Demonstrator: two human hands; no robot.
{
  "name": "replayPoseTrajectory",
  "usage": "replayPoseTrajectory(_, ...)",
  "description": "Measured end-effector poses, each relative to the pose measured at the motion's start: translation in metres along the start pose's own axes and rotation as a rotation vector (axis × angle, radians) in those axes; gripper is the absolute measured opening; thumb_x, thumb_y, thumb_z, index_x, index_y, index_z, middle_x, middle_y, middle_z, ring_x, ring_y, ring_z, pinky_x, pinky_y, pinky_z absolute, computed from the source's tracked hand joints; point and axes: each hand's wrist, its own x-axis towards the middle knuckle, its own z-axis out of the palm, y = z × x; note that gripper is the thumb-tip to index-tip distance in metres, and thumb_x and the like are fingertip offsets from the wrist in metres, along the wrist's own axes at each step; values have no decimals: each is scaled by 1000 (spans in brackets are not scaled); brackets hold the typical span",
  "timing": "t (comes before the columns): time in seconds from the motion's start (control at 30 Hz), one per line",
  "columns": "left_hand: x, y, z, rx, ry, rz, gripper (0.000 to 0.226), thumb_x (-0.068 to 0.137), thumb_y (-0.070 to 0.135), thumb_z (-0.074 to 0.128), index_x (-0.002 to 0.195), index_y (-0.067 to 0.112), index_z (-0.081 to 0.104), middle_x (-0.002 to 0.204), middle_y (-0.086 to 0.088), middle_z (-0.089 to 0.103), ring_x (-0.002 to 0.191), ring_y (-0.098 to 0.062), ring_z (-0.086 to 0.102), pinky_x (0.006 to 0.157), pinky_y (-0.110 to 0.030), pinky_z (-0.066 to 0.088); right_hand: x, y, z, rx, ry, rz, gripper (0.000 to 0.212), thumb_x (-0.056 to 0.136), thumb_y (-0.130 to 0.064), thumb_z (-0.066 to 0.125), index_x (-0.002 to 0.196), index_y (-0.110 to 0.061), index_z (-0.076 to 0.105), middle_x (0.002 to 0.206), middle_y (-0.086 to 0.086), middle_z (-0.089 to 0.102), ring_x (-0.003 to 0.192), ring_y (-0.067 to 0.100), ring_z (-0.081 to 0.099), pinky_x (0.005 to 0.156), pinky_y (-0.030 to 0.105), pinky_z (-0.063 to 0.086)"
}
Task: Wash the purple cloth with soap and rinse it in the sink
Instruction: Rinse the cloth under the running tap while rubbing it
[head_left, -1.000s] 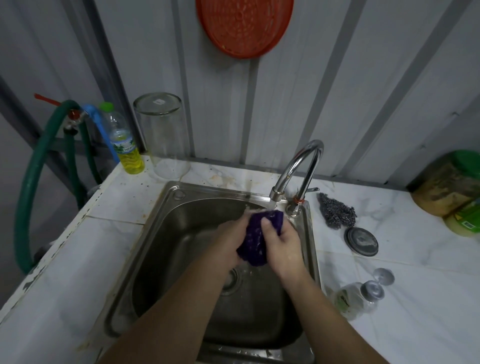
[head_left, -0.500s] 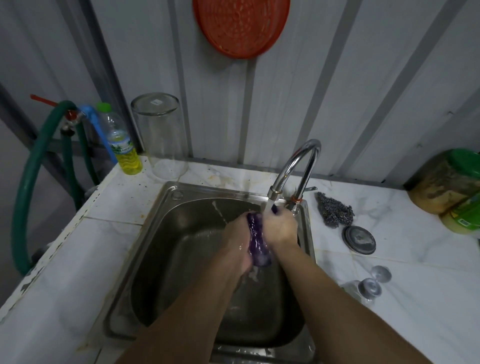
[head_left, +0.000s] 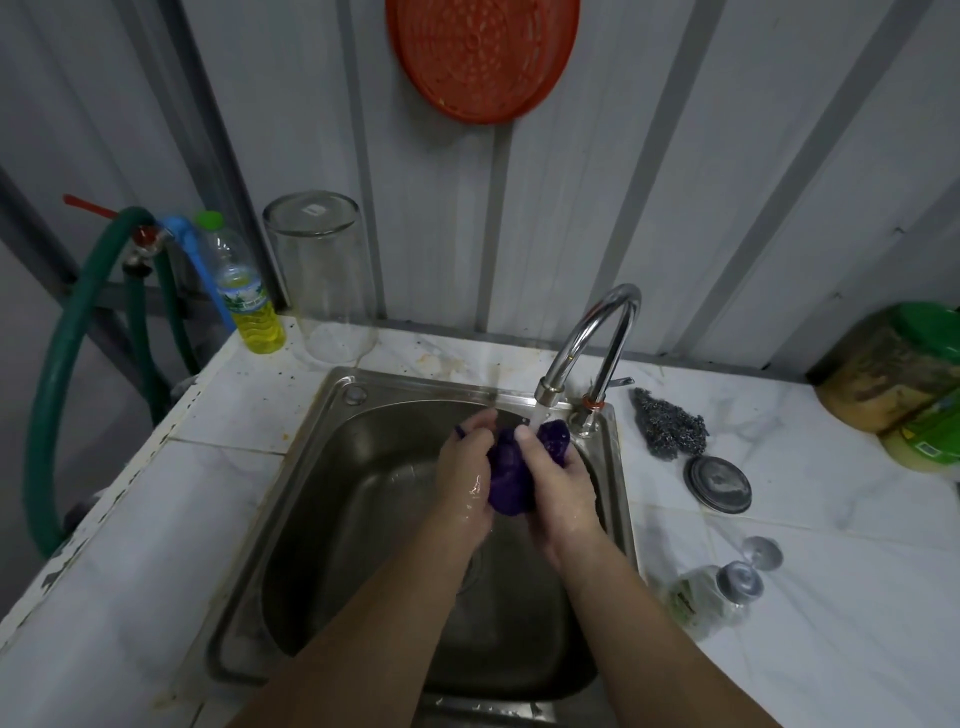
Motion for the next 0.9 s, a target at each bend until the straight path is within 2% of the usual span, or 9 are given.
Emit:
replayPoseTrajectory(0.07,-7,-4,3,25,-53,-81,21,103,26,53,105,18,72,104,-10,76,103,-29,69,94,-50,57,-1,2,1,-73,19,-115,22,80,-18,83,98,-27,73,104,8,77,101,30,73,91,48,59)
replayPoseTrajectory(0.17,-2,-11,-2,75,-258,-156,52,95,54,61,125,13,69,118,-13,76,115,-32,70,96,-52,58,1,-6,-1,-217,39,-267,29,88,-3,70,92,-32,70,90,1,77,93,30,73,87,49,61)
replayPoseTrajectory(0.27,5,-8,-9,137,-463,-194,51,88,28,73,134,9,61,133,-19,67,126,-35,64,106,-53,51,8,-21,-4,-197,-33,-281,18,89,-9,72,100,-23,73,101,10,77,97,31,72,90,47,58)
replayPoseTrajectory(0.3,8,-4,-11,195,-510,-212,45,89,18,73,131,9,62,131,-19,68,125,-34,64,107,-51,51,9,-27,-5,-193,-65,-259,5,89,-14,73,93,-17,73,94,13,76,90,32,71,89,47,58)
replayPoseTrajectory(0.43,11,11,-12,596,-636,-215,38,89,3,72,126,3,63,117,-18,72,105,-29,71,92,-38,60,14,-38,-2,-286,-66,-195,17,90,-19,74,74,-15,70,69,5,69,69,22,65,74,39,55)
replayPoseTrajectory(0.6,11,9,3,1256,-522,113,38,71,19,81,105,7,68,94,-14,72,89,-26,71,83,-37,59,18,-34,9,-432,-21,-132,13,94,-21,68,82,-17,73,76,4,74,78,26,70,78,43,59)
replayPoseTrajectory(0.67,13,3,4,1343,-428,195,42,73,24,82,109,7,69,96,-10,74,89,-24,72,75,-30,56,22,-33,14,-574,41,-188,18,97,-22,63,81,-18,70,73,2,72,74,21,69,72,35,57)
replayPoseTrajectory(0.77,17,-16,2,1419,-247,254,46,80,28,75,120,8,65,113,-10,73,105,-29,71,89,-36,58,23,-33,20,-760,109,-241,23,101,-27,57,97,-8,70,74,1,68,68,12,64,59,23,46)
replayPoseTrajectory(0.9,14,-20,1,1366,-165,327,40,84,25,73,119,10,61,109,-7,72,101,-26,70,80,-31,54,22,-33,23,-873,154,-302,24,100,-25,58,106,-4,70,91,12,72,88,29,70,63,23,43)
